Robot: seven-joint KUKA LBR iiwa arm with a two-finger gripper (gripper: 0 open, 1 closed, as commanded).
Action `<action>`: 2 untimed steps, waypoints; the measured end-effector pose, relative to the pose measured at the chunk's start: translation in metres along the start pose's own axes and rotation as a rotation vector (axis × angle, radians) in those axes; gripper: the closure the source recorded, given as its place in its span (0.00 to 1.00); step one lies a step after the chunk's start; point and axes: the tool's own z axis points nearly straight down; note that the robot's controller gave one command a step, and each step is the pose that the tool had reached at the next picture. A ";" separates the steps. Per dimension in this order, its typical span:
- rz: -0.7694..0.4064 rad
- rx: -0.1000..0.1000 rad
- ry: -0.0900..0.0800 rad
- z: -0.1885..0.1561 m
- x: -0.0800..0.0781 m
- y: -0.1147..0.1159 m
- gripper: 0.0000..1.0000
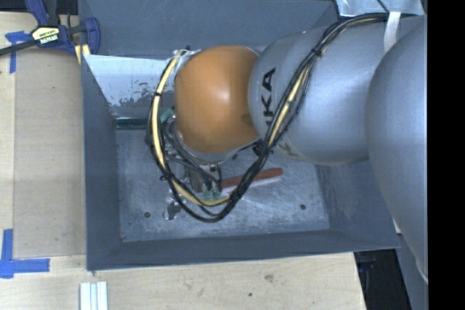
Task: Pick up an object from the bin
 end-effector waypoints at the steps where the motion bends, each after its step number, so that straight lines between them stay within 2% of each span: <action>1: 0.001 0.000 -0.001 0.000 0.000 0.000 0.00; 2: -0.051 -0.002 -0.004 0.021 -0.030 -0.050 0.00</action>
Offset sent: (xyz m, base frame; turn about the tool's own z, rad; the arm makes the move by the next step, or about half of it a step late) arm 0.0444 -0.0659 -0.0290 -0.0555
